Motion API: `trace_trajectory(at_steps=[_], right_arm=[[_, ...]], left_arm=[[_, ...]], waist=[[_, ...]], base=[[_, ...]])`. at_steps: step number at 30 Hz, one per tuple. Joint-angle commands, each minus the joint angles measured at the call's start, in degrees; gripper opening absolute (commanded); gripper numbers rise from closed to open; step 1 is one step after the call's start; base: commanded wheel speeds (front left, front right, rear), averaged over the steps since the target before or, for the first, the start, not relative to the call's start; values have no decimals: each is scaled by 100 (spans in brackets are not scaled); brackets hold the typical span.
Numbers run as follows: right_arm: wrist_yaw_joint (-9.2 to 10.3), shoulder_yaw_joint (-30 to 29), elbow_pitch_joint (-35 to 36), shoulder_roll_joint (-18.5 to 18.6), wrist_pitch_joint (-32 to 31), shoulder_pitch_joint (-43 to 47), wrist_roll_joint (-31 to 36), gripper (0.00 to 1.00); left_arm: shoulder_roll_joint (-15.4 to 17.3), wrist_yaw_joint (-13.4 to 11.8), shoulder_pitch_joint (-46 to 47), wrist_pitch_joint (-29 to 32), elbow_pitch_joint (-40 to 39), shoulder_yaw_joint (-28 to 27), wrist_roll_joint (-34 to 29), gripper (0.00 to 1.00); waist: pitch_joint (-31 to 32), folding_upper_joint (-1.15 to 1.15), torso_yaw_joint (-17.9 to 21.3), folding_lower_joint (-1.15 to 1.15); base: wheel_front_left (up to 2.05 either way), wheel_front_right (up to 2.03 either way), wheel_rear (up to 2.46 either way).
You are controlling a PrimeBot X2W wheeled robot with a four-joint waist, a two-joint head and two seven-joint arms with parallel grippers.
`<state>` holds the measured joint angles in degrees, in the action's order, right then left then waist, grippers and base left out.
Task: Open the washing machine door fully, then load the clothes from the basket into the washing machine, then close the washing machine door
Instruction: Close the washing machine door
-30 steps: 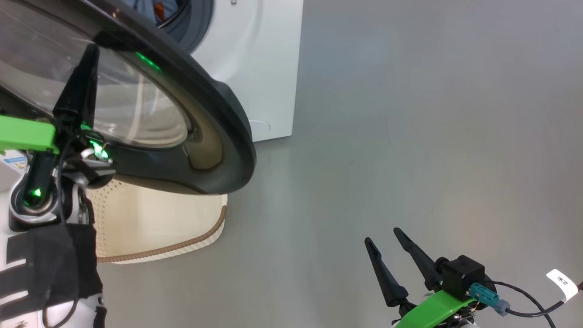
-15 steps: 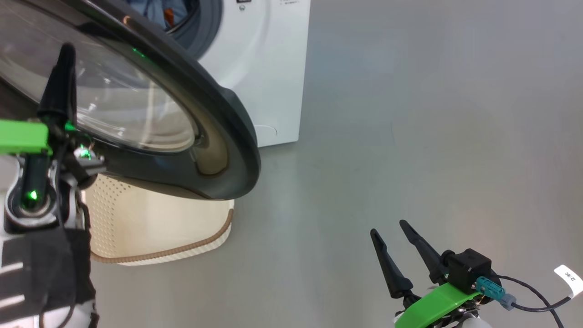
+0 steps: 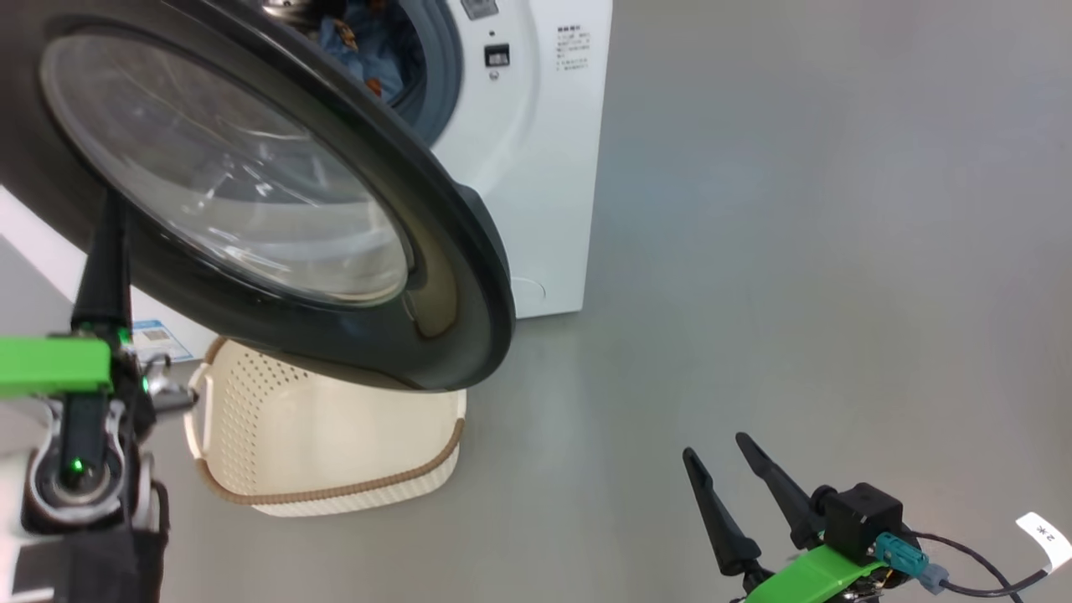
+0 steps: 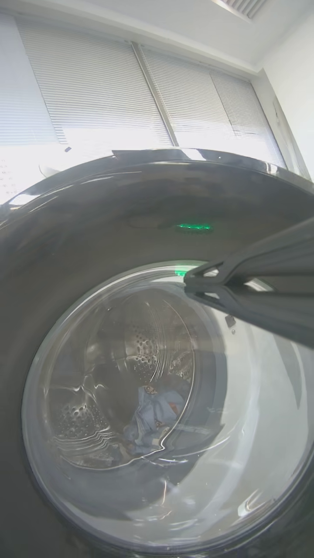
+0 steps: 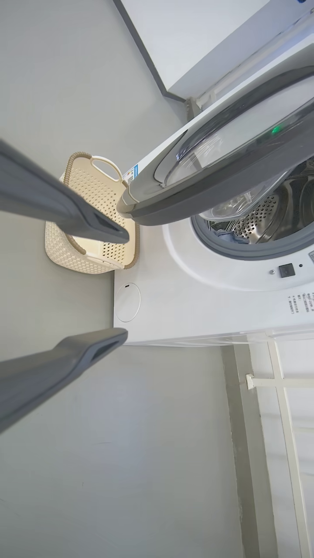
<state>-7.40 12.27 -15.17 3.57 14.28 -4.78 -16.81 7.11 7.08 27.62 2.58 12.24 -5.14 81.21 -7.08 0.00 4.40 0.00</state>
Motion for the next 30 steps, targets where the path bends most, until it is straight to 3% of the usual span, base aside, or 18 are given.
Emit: trace_trajectory(at_steps=[1,11,13,14,16,19,23,24,25,26,30], right_arm=[[-9,142,126,-46,72,-13,-16,100],[-9,210,148,-55,72,125,-38,100],[-9,235,149,-57,72,142,-41,100],[-9,240,144,-58,72,164,-45,100],[-9,242,142,-59,72,178,-47,100],[-9,264,140,-60,72,213,-50,100],[-9,318,167,-62,72,237,-66,100],[-9,325,172,-63,72,243,-69,100],[-9,328,179,-63,72,250,-72,100],[-9,326,201,-64,72,264,-76,100],[-9,297,241,-64,72,288,-69,100]], left_arm=[[281,40,-94,-107,-234,-89,-99,0],[538,40,-928,-649,-674,150,-160,0],[638,40,-1135,-762,-764,298,-289,23],[722,41,-1319,-880,-839,456,-400,43],[782,41,-1408,-964,-867,534,-495,48],[1021,41,-1676,-1252,-876,843,-946,73],[1262,41,-2007,-1595,-784,1168,-1653,87],[1299,41,-2080,-1657,-748,1182,-1891,97],[1305,41,-2153,-1700,-720,1174,-2137,100],[1280,7,-2291,-1741,-674,1110,-2667,100],[998,-174,-2522,-1754,-849,745,-3739,100]], waist=[[154,0,-87,0],[431,0,-113,0],[477,0,-112,0],[530,0,-121,0],[551,0,-125,0],[604,0,-130,0],[639,0,-124,0],[648,0,-123,0],[656,0,-123,0],[663,0,-128,0],[668,0,-148,0]], base=[[0,0,0],[0,0,0],[0,0,0],[0,0,0],[0,0,0],[0,0,0],[0,0,0],[0,0,0],[0,0,0],[0,0,0],[0,0,0]])
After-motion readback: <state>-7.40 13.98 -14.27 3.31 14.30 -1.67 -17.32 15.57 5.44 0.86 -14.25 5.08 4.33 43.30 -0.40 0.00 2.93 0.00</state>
